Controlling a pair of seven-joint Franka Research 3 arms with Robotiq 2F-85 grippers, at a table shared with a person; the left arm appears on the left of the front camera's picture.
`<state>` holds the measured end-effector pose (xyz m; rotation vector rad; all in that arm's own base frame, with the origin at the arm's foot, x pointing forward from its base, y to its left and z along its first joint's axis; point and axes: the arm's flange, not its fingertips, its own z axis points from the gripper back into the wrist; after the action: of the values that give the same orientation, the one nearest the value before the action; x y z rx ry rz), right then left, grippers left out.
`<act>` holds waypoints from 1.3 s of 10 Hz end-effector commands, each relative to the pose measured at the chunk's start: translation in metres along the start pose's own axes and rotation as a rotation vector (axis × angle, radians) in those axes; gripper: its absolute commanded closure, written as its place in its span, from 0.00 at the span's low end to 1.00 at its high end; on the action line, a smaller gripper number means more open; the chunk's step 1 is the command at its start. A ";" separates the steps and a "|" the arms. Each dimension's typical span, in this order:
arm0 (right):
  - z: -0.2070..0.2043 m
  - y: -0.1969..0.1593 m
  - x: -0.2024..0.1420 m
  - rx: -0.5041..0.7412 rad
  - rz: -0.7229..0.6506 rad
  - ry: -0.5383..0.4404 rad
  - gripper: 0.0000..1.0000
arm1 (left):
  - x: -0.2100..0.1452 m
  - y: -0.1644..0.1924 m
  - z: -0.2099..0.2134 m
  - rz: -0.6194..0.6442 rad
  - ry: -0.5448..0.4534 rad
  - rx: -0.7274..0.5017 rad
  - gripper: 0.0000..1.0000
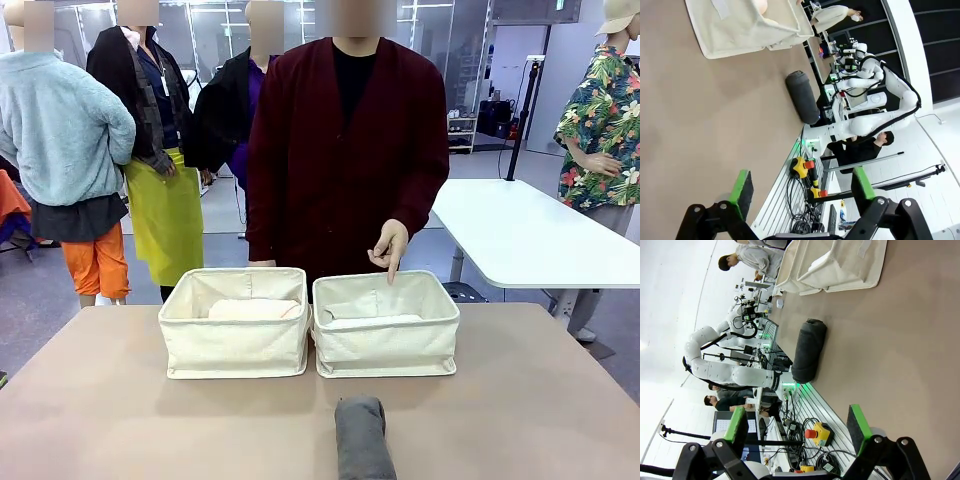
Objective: Divide the towels into two baskets.
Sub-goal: Pick up one hotel-folded towel from the bottom of the table and place it in the Fabric basket indicated by the person.
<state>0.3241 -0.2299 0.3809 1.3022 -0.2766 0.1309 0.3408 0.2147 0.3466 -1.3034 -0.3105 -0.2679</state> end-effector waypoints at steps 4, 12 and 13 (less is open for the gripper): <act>-0.021 0.014 0.007 0.032 0.007 0.083 0.00 | -0.004 0.000 0.001 -0.001 -0.008 -0.002 0.00; -0.265 0.037 0.004 -0.131 -0.263 0.151 0.00 | -0.004 0.000 0.001 -0.001 -0.008 -0.002 0.00; -0.287 0.035 -0.005 -0.180 -0.279 0.193 0.00 | -0.004 0.000 0.001 -0.001 -0.008 -0.002 0.00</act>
<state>0.3725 0.0282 0.3493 1.1852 0.0270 0.0105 0.3401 0.2156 0.3464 -1.3033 -0.3118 -0.2652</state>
